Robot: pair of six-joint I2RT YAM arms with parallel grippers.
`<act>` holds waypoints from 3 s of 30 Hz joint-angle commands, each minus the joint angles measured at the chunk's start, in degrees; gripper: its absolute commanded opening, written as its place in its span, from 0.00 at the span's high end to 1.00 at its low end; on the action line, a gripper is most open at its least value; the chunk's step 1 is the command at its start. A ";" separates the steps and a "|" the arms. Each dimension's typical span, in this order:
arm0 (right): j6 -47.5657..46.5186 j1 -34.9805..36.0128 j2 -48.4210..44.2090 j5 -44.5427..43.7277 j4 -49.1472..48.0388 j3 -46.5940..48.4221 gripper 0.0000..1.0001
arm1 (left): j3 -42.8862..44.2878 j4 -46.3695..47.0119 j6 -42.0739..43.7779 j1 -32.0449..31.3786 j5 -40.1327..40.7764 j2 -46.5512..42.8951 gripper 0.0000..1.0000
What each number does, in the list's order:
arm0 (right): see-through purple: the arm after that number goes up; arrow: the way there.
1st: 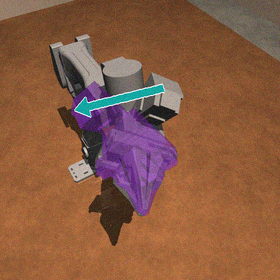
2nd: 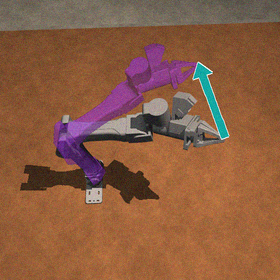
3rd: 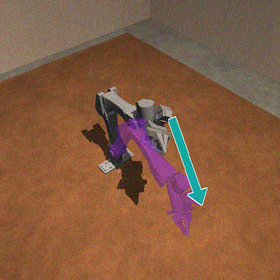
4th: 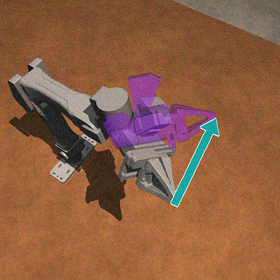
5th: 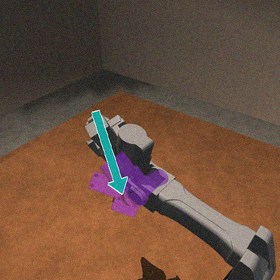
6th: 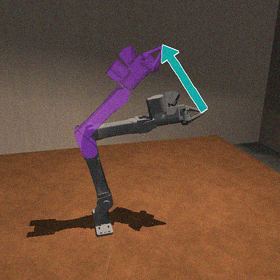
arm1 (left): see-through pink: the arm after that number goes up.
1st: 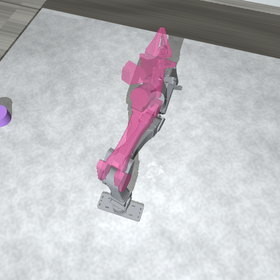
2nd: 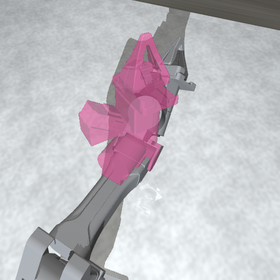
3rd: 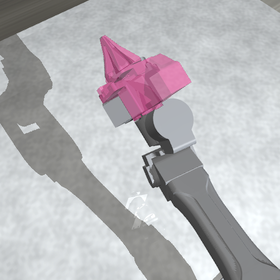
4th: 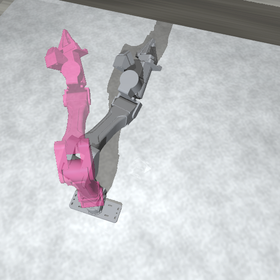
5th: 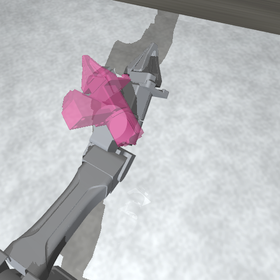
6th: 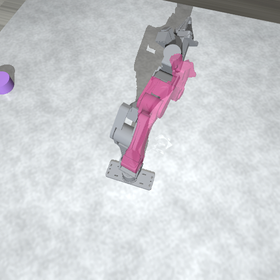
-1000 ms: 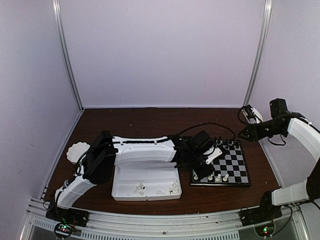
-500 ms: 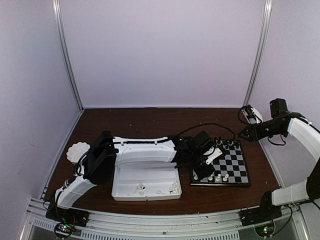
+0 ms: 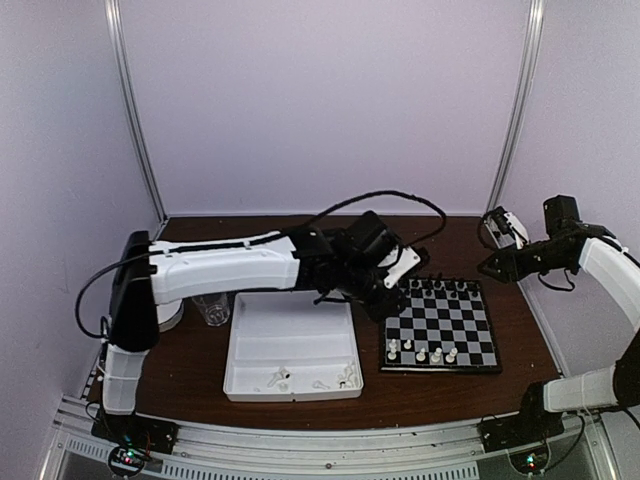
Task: Set up the chess pieces on the board
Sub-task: Adjust the bishop at c1, then pick up the pawn from the storage box, then pass from the left arm to the right
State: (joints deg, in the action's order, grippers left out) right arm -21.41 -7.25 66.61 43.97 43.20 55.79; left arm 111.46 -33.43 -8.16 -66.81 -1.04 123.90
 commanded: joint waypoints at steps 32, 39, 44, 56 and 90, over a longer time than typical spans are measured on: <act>-9.97 31.59 7.66 -5.38 3.37 5.65 0.53 | -52.77 -2.39 -19.41 3.82 2.10 -26.44 0.76; -9.97 31.64 8.22 -5.40 2.78 5.30 0.53 | -53.78 -2.25 -20.36 3.78 2.59 -25.30 0.69; -9.85 31.59 8.53 -5.12 2.63 5.45 0.52 | -55.03 -1.10 -20.26 3.74 2.97 -24.63 0.81; -12.34 31.55 8.64 1.37 7.79 9.17 0.53 | -51.08 -2.55 -16.71 4.03 3.96 -36.50 0.95; 20.18 47.99 23.02 -5.84 -12.60 31.12 0.52 | -56.44 73.82 -49.79 6.52 15.55 -36.70 0.93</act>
State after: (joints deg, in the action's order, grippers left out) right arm -5.82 39.72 88.47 36.47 34.87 83.33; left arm 55.83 30.85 -54.63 -59.75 12.51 85.58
